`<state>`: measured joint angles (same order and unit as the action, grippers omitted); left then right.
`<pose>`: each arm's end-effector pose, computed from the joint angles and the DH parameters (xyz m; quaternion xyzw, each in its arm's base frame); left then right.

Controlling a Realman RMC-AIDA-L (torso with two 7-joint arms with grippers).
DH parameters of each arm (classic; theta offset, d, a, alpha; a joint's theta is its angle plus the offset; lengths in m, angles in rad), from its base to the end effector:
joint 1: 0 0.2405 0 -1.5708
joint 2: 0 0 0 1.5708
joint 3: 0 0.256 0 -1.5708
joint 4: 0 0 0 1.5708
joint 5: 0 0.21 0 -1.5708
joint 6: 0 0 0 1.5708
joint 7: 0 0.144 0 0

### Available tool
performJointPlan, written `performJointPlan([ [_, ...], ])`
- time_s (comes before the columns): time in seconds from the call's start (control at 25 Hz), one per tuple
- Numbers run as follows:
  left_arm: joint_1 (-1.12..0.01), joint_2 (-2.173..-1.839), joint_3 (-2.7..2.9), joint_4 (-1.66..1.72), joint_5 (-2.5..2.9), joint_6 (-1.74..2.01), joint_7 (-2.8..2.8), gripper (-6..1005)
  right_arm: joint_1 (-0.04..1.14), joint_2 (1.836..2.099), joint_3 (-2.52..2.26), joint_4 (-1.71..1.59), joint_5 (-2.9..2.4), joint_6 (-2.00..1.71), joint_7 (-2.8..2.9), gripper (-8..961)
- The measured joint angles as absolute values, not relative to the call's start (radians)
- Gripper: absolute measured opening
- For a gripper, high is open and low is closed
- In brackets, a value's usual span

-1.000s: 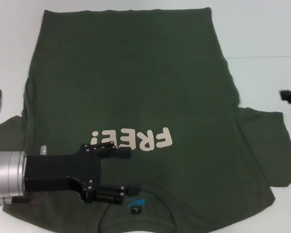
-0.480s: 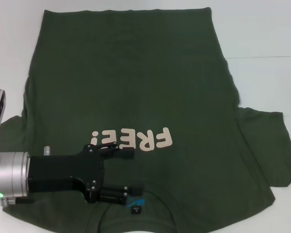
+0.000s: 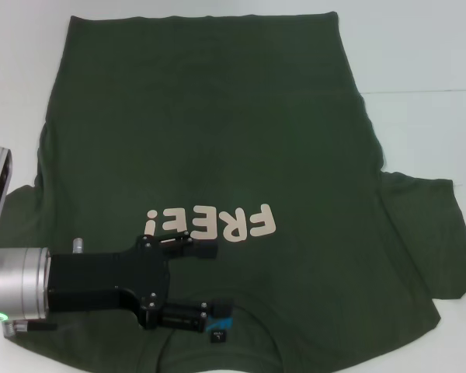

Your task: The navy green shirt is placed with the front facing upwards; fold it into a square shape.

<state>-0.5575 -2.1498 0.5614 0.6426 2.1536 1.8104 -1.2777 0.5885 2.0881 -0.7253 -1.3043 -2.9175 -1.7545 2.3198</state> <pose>-0.2383 0.2925 -0.0229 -0.9450 -0.1594 -0.2853 0.0143 0.2862 0.3316 0.0976 -0.8221 0.4933 -0.1755 0.2237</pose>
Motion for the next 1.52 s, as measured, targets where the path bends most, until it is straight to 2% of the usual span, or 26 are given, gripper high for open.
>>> performJointPlan([
  [0.4,-0.552,-2.149,0.561,0.641,2.161,1.810,-1.272,928,0.628,2.080,-0.726,-1.162,-2.920,-1.670,2.351,749],
  [0.84,-0.551,-2.149,0.561,0.631,2.161,1.810,-1.271,928,0.632,2.071,-0.733,-1.159,-2.929,-1.682,2.496,681],
  [1.52,-0.551,-2.149,0.563,0.629,2.163,1.801,-1.269,927,0.646,2.062,-0.783,-1.050,-2.930,-1.605,2.553,672],
])
